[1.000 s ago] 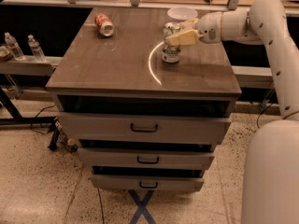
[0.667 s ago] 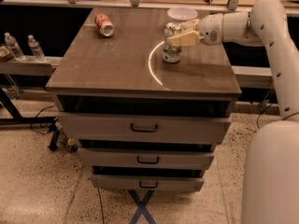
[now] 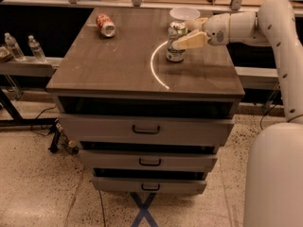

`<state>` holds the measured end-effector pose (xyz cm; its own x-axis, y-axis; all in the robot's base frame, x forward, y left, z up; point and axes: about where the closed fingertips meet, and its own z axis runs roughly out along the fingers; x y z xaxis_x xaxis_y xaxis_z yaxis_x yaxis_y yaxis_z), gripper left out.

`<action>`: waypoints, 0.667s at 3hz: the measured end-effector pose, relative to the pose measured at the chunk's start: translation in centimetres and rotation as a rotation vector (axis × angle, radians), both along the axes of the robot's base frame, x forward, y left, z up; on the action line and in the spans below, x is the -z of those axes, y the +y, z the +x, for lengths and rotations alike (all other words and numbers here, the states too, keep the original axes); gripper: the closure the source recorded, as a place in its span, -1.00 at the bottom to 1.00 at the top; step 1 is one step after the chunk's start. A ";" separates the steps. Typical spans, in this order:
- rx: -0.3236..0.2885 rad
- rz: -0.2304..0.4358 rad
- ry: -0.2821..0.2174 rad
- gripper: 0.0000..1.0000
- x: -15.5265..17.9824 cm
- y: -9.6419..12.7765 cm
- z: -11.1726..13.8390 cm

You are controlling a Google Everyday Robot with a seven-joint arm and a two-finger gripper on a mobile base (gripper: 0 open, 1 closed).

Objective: Pick 7up can from white bowl and place on counter

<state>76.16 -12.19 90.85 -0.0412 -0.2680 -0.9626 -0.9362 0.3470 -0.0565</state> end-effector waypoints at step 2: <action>0.146 -0.089 -0.067 -1.00 -5.7 -5.3 -0.4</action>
Offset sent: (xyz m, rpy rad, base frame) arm -0.0071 -0.1189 0.1480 -0.1726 -0.1939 -0.3636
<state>75.74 -17.45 96.59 -0.0229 -0.3477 -0.9373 -0.8692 0.4701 -0.1532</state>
